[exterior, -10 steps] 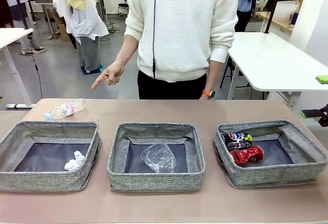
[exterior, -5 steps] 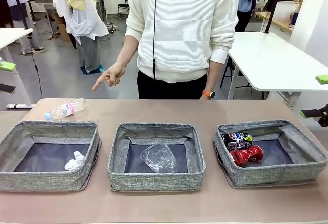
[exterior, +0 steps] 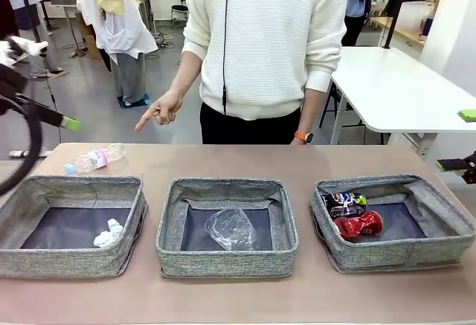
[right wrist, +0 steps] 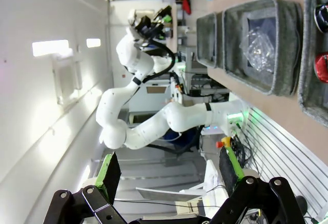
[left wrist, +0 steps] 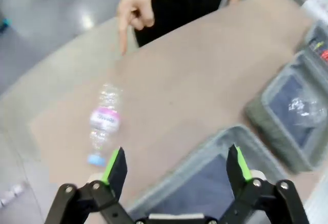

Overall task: Sort the waste into the appropriate baskets.
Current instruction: Pick up the waste item pointed out by the person.

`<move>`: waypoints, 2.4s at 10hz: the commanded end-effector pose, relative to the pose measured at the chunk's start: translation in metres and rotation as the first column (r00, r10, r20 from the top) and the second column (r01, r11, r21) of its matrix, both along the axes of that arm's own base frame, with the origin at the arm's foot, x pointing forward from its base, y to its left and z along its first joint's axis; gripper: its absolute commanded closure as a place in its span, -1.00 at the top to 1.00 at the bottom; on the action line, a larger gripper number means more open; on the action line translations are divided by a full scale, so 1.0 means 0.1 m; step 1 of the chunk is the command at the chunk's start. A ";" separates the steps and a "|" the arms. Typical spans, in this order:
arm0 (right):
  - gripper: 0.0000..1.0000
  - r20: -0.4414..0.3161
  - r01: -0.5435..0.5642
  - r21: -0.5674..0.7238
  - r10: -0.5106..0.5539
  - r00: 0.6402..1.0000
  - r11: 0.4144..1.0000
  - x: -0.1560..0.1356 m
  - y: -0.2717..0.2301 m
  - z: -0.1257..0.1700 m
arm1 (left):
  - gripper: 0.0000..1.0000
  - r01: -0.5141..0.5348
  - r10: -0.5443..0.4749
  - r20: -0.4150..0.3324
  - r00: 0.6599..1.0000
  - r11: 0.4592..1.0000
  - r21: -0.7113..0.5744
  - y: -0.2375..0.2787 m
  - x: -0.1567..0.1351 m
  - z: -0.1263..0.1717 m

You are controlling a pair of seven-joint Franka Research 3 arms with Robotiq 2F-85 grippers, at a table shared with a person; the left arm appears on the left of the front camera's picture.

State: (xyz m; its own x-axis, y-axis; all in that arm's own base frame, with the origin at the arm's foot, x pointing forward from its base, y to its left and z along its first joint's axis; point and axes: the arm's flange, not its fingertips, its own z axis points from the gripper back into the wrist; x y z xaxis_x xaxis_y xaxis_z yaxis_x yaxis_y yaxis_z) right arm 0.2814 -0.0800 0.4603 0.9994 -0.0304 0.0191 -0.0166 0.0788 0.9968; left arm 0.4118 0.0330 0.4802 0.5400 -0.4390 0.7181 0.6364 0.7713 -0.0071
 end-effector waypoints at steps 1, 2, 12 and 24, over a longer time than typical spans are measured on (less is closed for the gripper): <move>1.00 0.008 0.001 0.013 -0.001 1.000 1.000 0.02 0.01 0.02 | 1.00 -0.159 0.089 0.227 0.970 0.936 0.315 -0.34 -0.09 -0.32; 1.00 0.008 0.001 0.013 -0.001 1.000 1.000 0.02 0.01 0.02 | 1.00 0.000 0.000 0.000 1.000 1.000 0.000 0.00 0.00 0.00; 1.00 0.008 0.001 0.013 -0.001 1.000 1.000 0.02 0.01 0.02 | 1.00 0.302 -0.181 -0.349 0.919 0.894 0.330 -0.13 1.65 -0.57; 1.00 0.008 0.001 0.013 -0.001 1.000 1.000 0.02 0.01 0.02 | 0.19 0.369 -0.191 -0.457 0.869 0.865 0.340 -0.11 2.21 -1.55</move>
State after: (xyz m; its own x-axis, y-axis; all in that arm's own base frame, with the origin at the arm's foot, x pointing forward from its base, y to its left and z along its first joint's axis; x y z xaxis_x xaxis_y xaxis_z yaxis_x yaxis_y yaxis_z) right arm 0.2815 -0.0798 0.4602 0.9994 -0.0296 0.0187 -0.0163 0.0787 0.9968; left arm 0.6275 0.0222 0.3247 0.5364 -0.8164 0.2139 0.8388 0.5436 -0.0286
